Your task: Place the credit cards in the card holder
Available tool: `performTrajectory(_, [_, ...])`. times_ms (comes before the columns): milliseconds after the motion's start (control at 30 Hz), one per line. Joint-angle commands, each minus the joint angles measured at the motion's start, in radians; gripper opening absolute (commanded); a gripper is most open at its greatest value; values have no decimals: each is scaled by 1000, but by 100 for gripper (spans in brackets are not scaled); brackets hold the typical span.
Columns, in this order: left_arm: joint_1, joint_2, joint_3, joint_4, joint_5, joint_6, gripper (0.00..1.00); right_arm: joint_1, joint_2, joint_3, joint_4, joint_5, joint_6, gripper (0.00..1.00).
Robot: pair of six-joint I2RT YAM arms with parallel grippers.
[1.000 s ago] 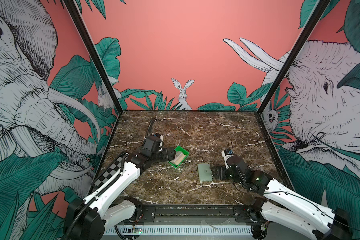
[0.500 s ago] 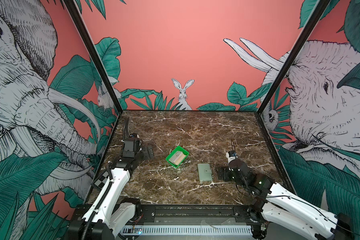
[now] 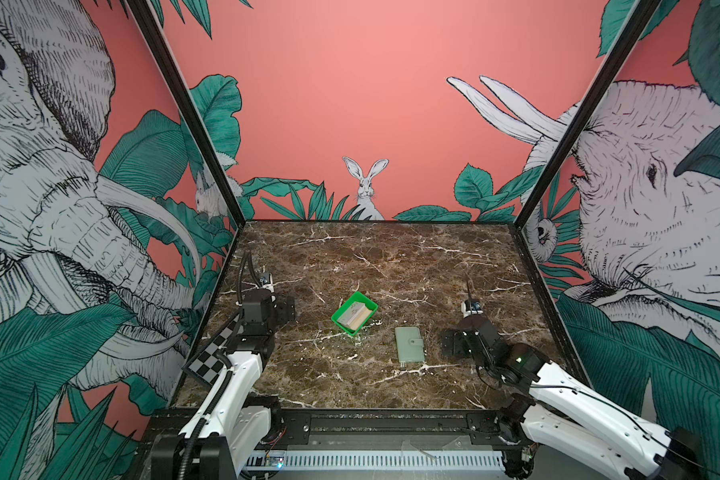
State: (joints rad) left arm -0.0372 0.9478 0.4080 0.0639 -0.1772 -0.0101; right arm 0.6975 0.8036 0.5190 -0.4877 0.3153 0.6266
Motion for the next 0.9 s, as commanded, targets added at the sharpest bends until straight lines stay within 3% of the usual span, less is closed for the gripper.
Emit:
performTrajectory(0, [13,53,-58,260,-12,65,99,-52,-21,-21,95,-16,-30,98])
performTrajectory(167, [46,182,-101,470,8,92,99,-159,18,-13,150,-90,-92,98])
performTrajectory(300, [118,263,-88,549,112,53,99,-200,77,24,135,-90,-126,98])
performTrajectory(500, [134,373,-99,757,202,4,99,-257,114,43,187,-49,-208,98])
performTrajectory(700, [134,502,-143,997,186,-38,99,-363,165,88,211,-97,-274,98])
performTrajectory(867, [135,488,-134,957,215,-29,99,-434,203,96,262,-139,-317,98])
